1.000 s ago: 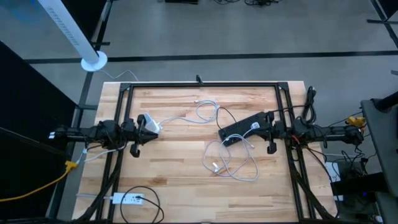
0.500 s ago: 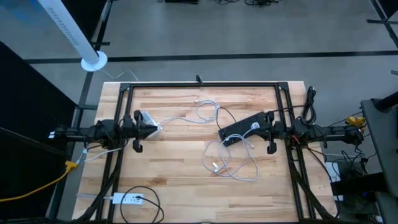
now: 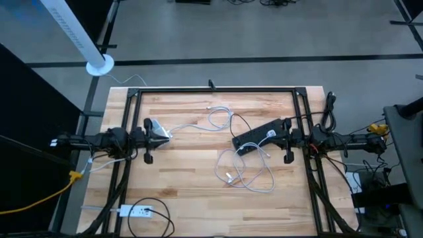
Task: Insert USB
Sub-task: Return to Home Position
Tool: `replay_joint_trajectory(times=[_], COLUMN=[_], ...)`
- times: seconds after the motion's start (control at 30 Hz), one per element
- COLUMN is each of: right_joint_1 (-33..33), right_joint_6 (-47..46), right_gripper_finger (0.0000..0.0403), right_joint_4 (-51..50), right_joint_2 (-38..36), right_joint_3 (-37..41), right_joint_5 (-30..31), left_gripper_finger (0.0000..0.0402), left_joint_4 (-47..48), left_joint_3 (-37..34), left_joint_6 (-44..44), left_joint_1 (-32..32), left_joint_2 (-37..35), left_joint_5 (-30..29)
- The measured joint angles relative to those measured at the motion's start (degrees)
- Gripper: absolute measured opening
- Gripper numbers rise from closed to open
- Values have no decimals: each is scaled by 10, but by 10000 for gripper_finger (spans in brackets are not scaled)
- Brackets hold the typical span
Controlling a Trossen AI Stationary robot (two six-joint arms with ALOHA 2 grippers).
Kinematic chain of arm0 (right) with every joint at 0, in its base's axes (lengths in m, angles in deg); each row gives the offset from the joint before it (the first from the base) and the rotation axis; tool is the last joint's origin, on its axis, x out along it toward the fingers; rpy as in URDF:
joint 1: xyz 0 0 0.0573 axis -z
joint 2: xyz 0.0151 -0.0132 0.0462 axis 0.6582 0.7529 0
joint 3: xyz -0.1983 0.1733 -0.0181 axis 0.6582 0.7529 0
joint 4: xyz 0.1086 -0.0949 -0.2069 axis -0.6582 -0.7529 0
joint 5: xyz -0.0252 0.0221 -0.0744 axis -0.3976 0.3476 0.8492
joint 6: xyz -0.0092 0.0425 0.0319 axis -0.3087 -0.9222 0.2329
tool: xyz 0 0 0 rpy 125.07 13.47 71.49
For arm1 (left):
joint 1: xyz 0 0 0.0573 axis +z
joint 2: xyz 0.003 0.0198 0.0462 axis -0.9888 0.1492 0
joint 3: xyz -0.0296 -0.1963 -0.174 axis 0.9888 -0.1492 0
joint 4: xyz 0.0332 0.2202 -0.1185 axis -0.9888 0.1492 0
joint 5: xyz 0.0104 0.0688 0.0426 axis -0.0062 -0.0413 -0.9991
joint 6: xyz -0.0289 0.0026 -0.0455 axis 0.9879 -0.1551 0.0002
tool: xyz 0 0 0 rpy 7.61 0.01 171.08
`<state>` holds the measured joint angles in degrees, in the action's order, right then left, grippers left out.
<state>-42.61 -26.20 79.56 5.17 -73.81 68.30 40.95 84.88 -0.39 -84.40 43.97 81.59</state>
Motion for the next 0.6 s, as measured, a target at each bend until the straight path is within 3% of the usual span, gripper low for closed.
replay_joint_trajectory(times=[0.17, 0.6], right_joint_1=[0, 0], right_joint_6=[0, 0], right_gripper_finger=[0, 0], right_joint_4=[0, 0], right_joint_2=[0, 0], right_joint_3=[0, 0], right_joint_5=[0, 0], left_gripper_finger=[22, 22], left_joint_4=[1, 14], left_joint_3=[0, 0], left_joint_6=[6, 1], left_joint_1=[0, 0], left_joint_2=[1, 3], left_joint_5=[107, 96])
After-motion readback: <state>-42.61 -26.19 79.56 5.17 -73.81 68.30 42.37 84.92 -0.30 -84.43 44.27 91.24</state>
